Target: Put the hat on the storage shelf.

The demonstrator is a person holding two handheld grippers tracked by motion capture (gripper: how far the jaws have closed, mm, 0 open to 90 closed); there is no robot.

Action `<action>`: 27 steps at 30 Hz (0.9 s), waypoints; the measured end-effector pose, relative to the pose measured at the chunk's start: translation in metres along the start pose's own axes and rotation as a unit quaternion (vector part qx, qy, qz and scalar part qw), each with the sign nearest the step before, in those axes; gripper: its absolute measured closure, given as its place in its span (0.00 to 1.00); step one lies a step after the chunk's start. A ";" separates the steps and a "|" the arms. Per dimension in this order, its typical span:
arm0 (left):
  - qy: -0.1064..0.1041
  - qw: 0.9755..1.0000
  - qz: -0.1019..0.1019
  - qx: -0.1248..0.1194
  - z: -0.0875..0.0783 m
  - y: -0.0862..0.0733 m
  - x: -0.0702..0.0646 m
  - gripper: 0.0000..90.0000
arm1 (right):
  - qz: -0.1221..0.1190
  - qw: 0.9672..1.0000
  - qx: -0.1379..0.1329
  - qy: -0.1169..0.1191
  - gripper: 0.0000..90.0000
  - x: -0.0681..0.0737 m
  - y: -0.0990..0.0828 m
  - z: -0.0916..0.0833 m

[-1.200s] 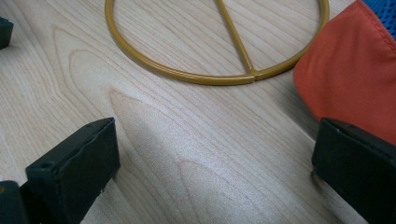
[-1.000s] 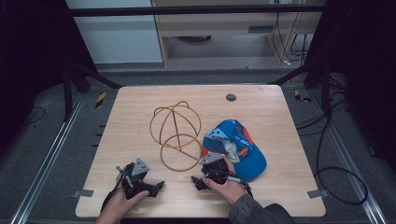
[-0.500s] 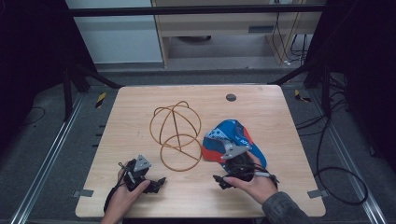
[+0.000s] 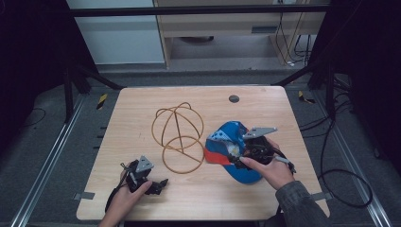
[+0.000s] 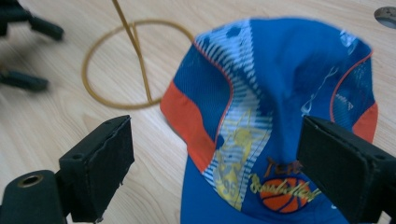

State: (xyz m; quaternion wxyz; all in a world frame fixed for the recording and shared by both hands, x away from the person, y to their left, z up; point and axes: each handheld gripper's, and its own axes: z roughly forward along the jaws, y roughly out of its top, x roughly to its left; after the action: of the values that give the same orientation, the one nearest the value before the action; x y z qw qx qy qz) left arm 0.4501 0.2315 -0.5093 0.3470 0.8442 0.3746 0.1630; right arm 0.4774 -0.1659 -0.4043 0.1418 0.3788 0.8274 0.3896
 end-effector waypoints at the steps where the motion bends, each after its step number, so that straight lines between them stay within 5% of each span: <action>1: 0.000 1.000 0.000 0.000 0.000 0.000 0.000 0.00 | 0.000 1.000 0.000 0.000 0.12 0.000 0.000 0.000; 6: 0.004 1.000 -0.003 -0.001 0.000 0.000 -0.002 0.00 | 0.022 1.000 0.000 0.012 0.15 -0.006 -0.003 -0.009; 11: 0.004 1.000 -0.004 -0.001 0.000 0.000 -0.002 0.00 | 0.021 0.999 -0.020 -0.020 0.18 -0.011 -0.002 -0.008; 16: -0.001 1.000 0.002 -0.001 0.003 0.003 -0.003 0.00 | -0.012 0.998 0.023 -0.065 0.16 -0.020 0.006 0.001; 21: -0.006 1.000 0.008 -0.001 0.006 0.006 -0.003 0.00 | -0.007 0.995 0.076 -0.059 0.18 -0.027 0.014 0.014; 27: -0.009 1.000 0.011 0.000 0.007 0.008 -0.005 0.00 | 0.005 0.992 0.109 -0.058 0.27 -0.029 0.023 0.031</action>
State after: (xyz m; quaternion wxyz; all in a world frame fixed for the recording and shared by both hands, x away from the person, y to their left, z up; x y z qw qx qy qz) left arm 0.4548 0.2209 -0.5093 0.3486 0.8496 0.3624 0.1594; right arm 0.5251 -0.1610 -0.4094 0.1458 0.4179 0.8536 0.2746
